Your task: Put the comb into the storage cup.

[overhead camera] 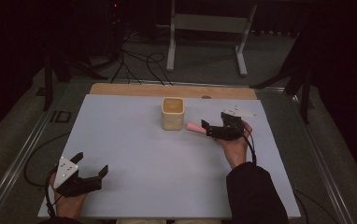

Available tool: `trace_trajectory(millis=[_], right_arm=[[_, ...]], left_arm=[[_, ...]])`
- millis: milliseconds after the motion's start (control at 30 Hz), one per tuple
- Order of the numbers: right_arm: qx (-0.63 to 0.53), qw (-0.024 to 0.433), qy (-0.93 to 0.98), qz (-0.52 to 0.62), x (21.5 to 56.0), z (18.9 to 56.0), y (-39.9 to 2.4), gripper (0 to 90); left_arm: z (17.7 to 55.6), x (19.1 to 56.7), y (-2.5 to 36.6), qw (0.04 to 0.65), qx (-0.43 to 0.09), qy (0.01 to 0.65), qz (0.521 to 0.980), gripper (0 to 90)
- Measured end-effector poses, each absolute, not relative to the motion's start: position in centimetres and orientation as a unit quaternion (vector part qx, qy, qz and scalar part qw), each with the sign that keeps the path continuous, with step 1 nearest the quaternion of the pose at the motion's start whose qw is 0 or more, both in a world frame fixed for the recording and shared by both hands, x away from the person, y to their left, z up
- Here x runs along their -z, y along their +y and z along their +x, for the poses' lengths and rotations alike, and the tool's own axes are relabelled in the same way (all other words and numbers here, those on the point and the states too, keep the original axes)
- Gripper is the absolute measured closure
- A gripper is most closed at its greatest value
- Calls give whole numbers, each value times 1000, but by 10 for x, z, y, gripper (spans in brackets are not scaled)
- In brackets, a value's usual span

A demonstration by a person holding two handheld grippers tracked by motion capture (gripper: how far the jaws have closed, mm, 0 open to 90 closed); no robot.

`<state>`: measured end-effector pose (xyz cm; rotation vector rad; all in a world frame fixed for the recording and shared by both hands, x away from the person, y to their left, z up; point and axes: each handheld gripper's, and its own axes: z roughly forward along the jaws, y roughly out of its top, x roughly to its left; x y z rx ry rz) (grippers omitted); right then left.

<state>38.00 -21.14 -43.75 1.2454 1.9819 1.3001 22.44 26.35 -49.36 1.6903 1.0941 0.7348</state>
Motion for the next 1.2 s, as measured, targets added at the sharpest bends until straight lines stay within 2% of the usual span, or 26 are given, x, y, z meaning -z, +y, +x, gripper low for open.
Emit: trace_trajectory(millis=[200,467,667,700,733,800,1200], right_arm=[[-465,222,721,463,446,390,-214,153],[-453,216,717,483,458,404,-215,372],[-419,202,739,487,471,417,-211,659],[-419,202,739,487,471,417,-211,659],[-409,205,750,477,474,419,-208,785],[-398,207,759,472,478,420,-203,896],[-331,196,767,514,503,434,-197,900]], left_arm=[[224,494,264,478,-301,448,693,2],[225,494,263,478,-300,449,693,3],[225,495,263,479,-299,449,693,2],[225,495,263,479,-299,449,693,3],[225,495,263,479,-299,449,693,3],[225,495,263,478,-298,448,694,3],[224,494,264,478,-300,447,694,3]])
